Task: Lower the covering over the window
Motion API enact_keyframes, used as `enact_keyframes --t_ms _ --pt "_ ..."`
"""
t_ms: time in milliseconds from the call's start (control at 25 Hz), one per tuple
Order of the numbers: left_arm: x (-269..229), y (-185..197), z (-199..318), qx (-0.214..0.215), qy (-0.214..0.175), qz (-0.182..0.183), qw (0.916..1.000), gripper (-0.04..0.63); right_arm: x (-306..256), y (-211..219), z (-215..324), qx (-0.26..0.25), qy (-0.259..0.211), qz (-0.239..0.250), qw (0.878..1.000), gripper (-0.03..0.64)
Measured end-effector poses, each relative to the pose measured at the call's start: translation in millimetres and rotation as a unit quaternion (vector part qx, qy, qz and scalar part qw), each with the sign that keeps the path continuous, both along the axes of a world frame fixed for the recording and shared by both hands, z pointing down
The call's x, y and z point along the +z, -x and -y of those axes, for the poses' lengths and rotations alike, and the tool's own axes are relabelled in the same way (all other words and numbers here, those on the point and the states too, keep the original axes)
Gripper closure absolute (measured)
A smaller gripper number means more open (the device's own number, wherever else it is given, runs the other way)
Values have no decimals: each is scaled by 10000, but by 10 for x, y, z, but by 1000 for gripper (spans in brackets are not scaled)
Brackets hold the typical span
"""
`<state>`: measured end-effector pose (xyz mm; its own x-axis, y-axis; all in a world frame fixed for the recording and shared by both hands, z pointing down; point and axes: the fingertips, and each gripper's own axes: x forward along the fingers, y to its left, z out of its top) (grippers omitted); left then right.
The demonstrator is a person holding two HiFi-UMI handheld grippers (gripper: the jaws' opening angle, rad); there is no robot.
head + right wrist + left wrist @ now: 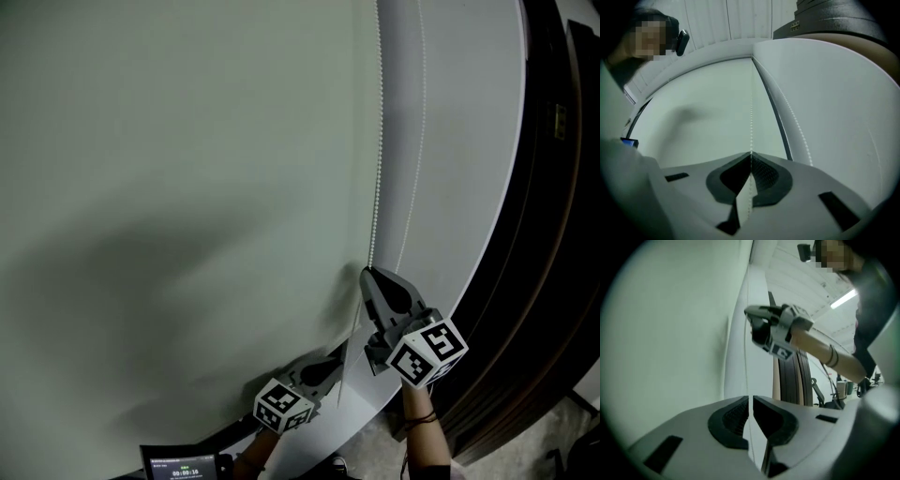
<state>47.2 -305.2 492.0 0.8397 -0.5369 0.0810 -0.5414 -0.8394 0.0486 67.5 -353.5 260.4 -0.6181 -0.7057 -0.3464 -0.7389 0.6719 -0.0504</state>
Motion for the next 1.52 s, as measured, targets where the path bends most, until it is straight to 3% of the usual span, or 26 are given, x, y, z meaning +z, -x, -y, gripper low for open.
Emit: enact_keyframes --t_ms 120,200,280,360,440,600,920,1040,1240,1440,1520 --pt "-622 63 -14 -60 -543 -410 9977 581 474 95 24 -18 373 -401 9985 603" --pt "-967 104 -26 -77 -839 -597 9947 581 907 138 3 -110 760 -329 9965 603" --pt "-1270 121 -18 -46 -992 -805 9918 580 1305 163 -40 -187 1160 -223 9928 603" --pt "-1543 131 20 -7 -1104 -999 9889 553 1737 237 -76 -193 1541 -461 9868 604" --pt "-1707 96 118 33 -1251 -1045 9866 534 2197 299 -104 -189 1933 -730 9782 603" --pt "-1846 -60 328 80 -1475 -781 9859 522 2824 288 -178 -213 2561 -644 9643 603" --pt "-2027 -136 295 288 -1585 -932 9825 526 2969 328 -270 -245 2660 -723 9609 603" --pt "-2018 -121 328 271 -1600 -809 9834 566 2975 319 -301 -251 2674 -631 9612 603" --pt "-2028 -112 350 271 -1442 -911 9850 580 2957 372 -339 -402 2673 -585 9610 603" --pt "-2016 41 418 -152 -1737 -967 9799 584 2954 386 -459 -500 2722 -729 9582 601" --pt "-2017 136 424 -264 -1717 -1020 9795 584 2841 336 -484 -411 2610 -639 9623 601"
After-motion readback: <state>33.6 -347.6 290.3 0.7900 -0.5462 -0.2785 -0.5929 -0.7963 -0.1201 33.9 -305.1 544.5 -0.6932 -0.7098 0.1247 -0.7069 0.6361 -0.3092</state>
